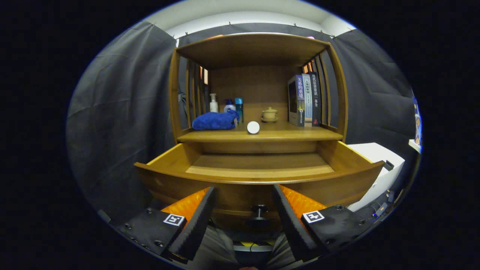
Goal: Pull open the drawer, take out the items inside it, and place them on the countertop above the cabinet.
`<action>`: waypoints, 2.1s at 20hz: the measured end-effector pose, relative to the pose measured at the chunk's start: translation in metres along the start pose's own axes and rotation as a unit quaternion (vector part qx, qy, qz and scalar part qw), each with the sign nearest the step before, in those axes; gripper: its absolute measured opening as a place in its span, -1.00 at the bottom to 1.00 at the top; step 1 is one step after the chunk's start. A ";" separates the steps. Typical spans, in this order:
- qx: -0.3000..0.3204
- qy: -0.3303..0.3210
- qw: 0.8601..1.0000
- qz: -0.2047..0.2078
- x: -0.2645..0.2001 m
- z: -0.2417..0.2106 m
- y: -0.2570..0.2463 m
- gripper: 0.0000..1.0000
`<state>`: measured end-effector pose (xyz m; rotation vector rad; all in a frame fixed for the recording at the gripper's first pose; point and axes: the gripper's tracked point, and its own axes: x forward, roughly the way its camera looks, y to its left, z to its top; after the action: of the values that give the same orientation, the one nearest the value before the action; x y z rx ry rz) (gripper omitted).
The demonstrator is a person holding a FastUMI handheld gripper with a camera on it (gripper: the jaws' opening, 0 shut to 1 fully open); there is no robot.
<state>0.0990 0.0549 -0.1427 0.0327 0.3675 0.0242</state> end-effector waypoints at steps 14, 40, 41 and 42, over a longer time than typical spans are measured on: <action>0.004 -0.010 0.999 -0.046 0.031 0.004 -0.010 0.91; -0.041 -0.063 0.995 -0.065 0.162 0.065 -0.019 0.93; -0.044 -0.062 0.995 -0.066 0.164 0.065 -0.020 0.93; -0.045 -0.063 0.995 -0.066 0.167 0.066 -0.022 0.93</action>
<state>0.2788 0.0364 -0.1420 -0.0798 0.2411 -0.0921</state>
